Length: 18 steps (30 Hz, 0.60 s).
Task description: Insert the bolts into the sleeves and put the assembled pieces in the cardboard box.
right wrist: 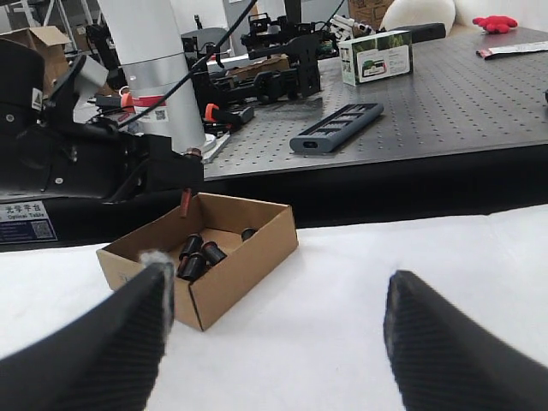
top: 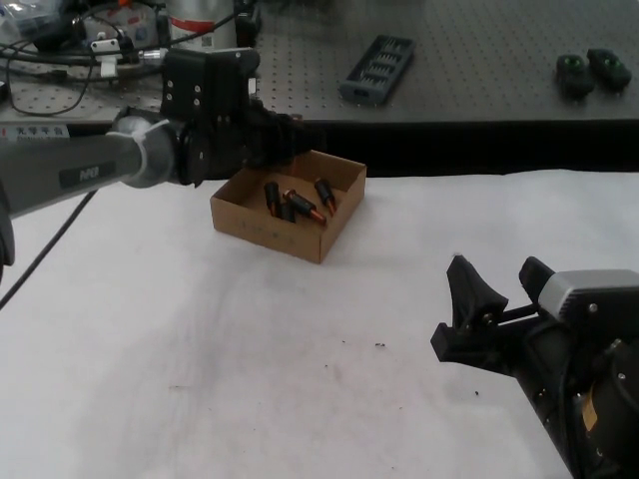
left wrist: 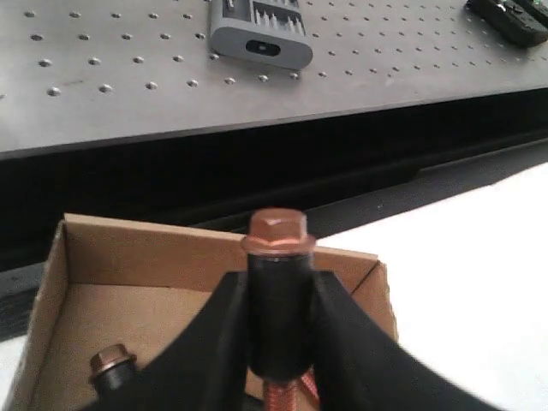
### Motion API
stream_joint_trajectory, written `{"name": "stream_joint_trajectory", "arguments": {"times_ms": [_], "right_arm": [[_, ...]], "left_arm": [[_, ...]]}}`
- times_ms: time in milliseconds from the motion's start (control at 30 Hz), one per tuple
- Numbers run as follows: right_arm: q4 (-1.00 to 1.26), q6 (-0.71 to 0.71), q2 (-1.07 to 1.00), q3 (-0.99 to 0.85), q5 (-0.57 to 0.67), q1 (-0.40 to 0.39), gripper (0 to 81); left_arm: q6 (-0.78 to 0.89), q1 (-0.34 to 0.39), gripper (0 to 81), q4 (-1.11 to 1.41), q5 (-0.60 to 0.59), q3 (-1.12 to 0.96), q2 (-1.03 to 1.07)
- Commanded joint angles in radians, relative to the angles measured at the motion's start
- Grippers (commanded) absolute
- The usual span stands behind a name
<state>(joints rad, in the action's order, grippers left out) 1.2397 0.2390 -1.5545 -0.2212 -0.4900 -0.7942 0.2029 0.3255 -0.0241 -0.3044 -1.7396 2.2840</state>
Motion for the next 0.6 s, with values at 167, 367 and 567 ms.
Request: {"name": "stream_joint_trajectory", "arguments": {"times_ms": [167, 367, 567], "right_arm": [[0.023, 0.008, -0.002, -0.005, -0.017, 0.007, 52.0], [0.023, 0.008, -0.002, -0.005, -0.017, 0.007, 52.0], [0.023, 0.008, -0.002, -0.005, -0.017, 0.007, 52.0]], "left_arm": [[-0.008, 0.001, 0.5, -0.011, -0.059, -0.011, 0.01], [0.008, 0.001, 0.5, -0.05, -0.059, -0.011, 0.051], [0.038, 0.001, 0.5, -0.052, -0.103, -0.011, 0.072]]}}
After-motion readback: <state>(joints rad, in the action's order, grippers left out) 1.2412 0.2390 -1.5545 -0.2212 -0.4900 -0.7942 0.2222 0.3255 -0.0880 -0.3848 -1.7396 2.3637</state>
